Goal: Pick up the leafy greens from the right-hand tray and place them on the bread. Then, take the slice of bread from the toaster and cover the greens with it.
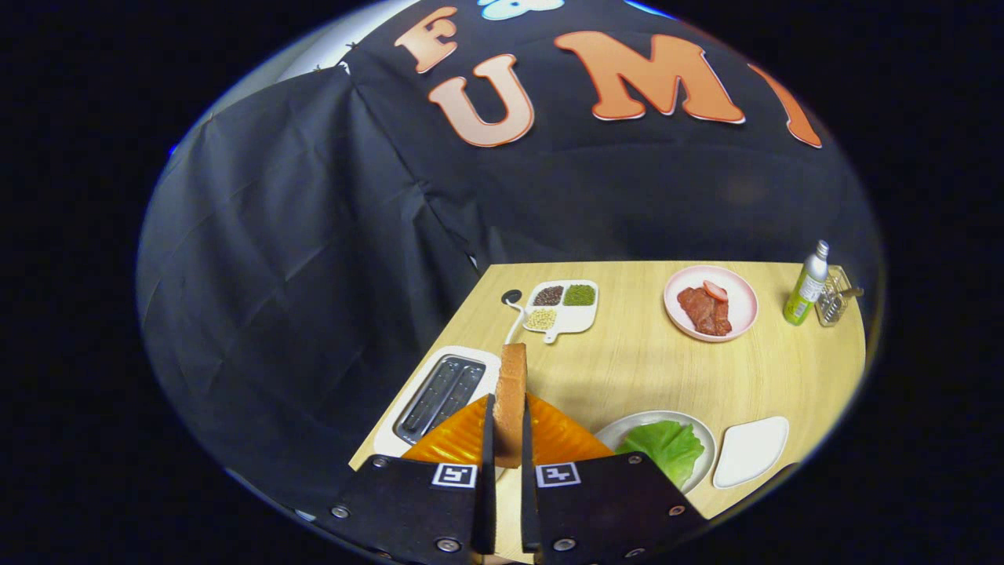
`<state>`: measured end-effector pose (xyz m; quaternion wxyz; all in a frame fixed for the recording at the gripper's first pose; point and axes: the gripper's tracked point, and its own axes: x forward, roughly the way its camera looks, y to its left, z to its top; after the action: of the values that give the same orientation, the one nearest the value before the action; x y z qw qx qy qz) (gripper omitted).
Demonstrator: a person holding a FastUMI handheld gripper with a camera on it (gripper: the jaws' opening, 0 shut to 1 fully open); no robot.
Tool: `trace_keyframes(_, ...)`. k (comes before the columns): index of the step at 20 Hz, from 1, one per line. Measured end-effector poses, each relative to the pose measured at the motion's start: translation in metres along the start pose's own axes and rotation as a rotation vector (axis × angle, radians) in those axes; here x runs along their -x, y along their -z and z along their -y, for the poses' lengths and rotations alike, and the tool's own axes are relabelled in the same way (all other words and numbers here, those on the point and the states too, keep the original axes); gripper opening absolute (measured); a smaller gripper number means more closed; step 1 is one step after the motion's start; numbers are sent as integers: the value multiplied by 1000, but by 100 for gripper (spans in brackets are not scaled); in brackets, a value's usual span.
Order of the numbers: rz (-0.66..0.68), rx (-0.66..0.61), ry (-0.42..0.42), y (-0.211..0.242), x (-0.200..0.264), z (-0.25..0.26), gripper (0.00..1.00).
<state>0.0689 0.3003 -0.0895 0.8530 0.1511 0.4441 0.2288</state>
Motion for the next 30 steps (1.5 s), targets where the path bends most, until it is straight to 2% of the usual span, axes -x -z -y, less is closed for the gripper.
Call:
trace_keyframes(6,-13,-53,-8,19,-1,45,13)
trace_keyframes(16,-77,-96,-12,83,-16,109,13)
trace_keyframes(23,-35,-104,54,102,-24,165,14)
trace_keyframes(26,-25,-65,84,108,-23,176,19)
trace_keyframes(30,0,58,175,115,-23,195,32)
